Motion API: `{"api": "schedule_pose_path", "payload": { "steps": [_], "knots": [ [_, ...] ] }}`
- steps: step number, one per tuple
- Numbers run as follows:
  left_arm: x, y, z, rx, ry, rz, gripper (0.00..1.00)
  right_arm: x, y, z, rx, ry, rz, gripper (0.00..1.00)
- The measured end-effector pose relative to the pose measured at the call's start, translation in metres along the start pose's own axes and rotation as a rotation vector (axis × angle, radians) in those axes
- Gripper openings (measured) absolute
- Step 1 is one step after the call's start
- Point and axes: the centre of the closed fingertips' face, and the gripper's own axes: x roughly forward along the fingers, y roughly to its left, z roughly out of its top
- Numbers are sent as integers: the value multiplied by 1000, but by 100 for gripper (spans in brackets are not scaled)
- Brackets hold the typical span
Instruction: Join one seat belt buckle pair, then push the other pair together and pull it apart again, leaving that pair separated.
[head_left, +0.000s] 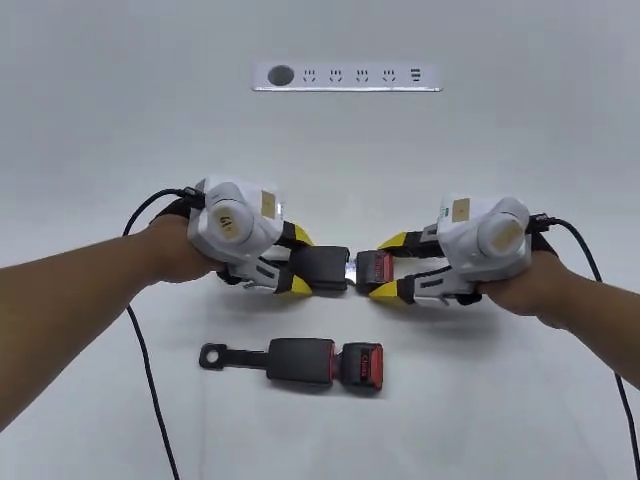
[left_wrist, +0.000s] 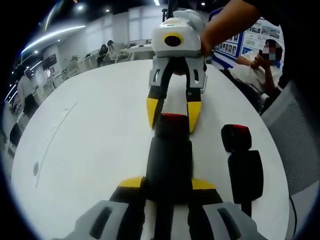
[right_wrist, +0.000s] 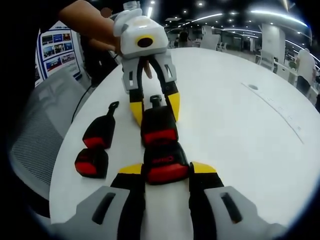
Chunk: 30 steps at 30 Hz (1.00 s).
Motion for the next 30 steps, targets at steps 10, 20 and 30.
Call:
{"api": "schedule_pose_path", "payload": {
  "steps": [10, 20, 30],
  "knots": [
    [-3, 0, -1, -11, 3, -7, 33, 7, -6, 5, 12, 28, -14, 32],
    [-2, 2, -4, 11, 13, -27, 33, 7, -5, 3, -6, 51, -8, 32],
    [0, 1, -2, 35, 32, -44, 33, 5, -5, 3, -10, 63, -14, 32]
  ]
}}
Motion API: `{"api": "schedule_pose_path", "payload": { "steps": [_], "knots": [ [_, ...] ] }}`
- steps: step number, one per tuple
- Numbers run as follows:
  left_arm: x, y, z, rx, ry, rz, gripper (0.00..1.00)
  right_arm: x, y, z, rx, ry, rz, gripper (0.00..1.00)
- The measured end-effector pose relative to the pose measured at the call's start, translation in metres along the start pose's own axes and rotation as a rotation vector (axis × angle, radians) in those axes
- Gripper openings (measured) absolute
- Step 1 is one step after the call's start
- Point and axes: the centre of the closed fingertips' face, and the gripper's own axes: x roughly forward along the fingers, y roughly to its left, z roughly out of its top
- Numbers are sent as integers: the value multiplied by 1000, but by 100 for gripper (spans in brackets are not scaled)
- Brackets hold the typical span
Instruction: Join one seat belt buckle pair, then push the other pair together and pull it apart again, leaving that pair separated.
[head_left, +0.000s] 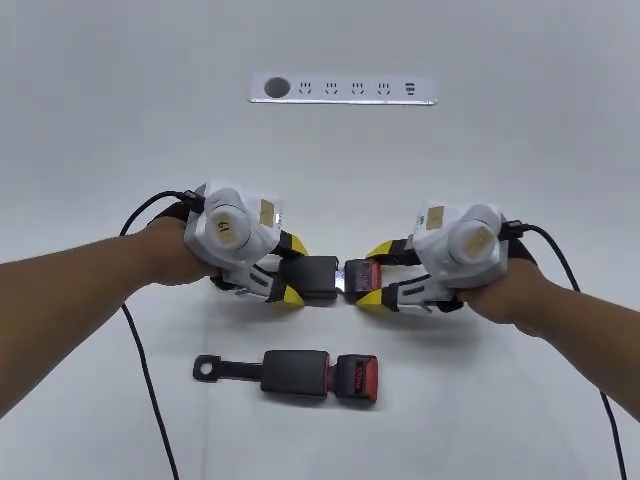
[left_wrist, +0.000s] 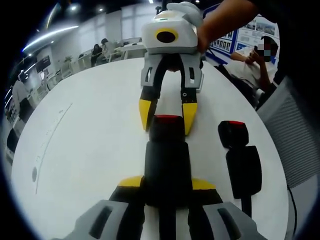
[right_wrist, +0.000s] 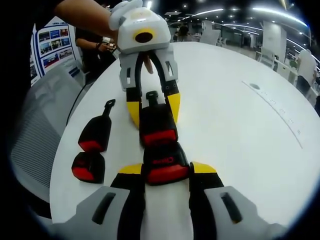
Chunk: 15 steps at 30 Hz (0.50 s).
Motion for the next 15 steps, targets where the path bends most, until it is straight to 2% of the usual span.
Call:
{"api": "schedule_pose_path", "payload": {
  "steps": [15],
  "knots": [
    [1, -1, 3, 11, 12, -2, 33, 2, 0, -1, -4, 13, -10, 32]
  ]
}}
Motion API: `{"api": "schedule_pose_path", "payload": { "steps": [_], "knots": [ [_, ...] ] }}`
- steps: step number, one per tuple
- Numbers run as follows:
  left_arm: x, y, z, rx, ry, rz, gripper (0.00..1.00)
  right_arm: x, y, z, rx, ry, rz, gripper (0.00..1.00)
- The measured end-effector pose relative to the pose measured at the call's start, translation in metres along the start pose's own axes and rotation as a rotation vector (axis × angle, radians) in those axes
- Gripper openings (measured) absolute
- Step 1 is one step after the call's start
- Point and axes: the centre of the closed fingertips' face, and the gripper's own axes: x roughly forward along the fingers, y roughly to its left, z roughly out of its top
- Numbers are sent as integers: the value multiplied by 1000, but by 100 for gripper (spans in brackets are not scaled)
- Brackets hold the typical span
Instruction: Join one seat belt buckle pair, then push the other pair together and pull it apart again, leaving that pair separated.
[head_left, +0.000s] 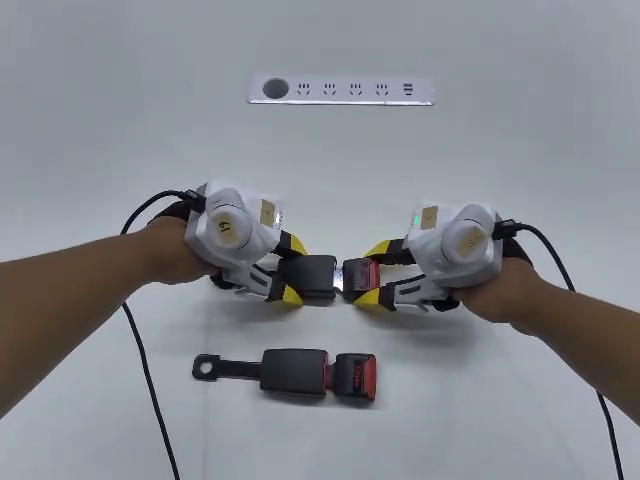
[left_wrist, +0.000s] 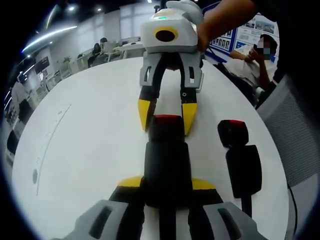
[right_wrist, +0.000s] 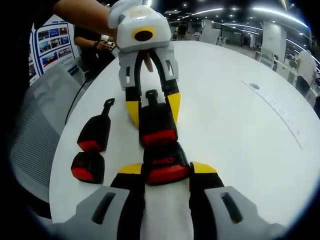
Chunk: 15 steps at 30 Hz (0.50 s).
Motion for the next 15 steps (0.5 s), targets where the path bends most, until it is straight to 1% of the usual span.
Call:
{"api": "schedule_pose_path", "payload": {
  "steps": [7, 15],
  "knots": [
    [-1, 0, 1, 10, 5, -6, 34, 1, 0, 0, -8, 2, -3, 32],
    [0, 1, -1, 15, 9, -9, 34, 1, 0, 0, -9, 6, -7, 32]
  ]
}}
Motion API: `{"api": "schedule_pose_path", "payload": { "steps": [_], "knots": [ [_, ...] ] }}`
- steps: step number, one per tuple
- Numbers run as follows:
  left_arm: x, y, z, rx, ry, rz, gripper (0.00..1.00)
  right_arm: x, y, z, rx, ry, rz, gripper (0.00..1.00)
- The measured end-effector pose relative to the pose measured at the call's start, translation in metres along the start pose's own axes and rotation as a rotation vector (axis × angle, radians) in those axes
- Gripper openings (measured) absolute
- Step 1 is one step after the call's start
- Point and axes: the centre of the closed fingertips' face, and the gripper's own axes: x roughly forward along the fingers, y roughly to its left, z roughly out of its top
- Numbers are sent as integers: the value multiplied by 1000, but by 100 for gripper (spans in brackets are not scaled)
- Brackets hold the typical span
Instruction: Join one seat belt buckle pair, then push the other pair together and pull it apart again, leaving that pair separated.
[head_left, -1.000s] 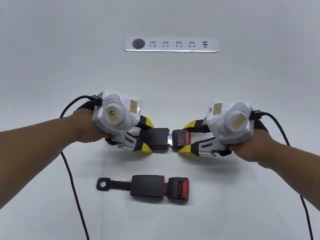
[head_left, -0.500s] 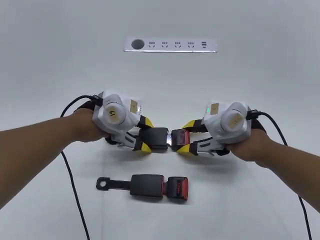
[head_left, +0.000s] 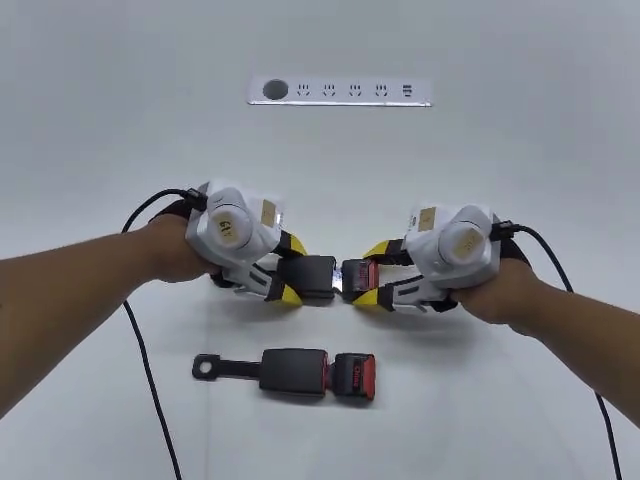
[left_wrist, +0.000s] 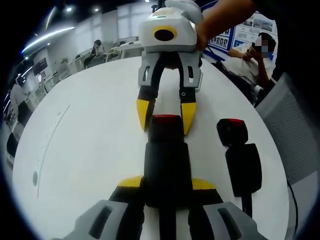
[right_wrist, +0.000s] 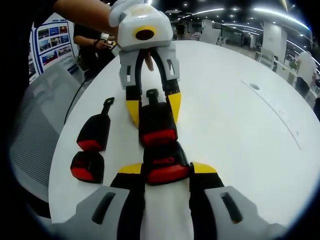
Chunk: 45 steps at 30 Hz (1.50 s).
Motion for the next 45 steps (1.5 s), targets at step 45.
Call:
{"api": "schedule_pose_path", "payload": {
  "steps": [45],
  "knots": [
    [-1, 1, -3, 11, -2, -11, 34, -23, -4, -21, -1, -1, 4, 33]
  ]
}}
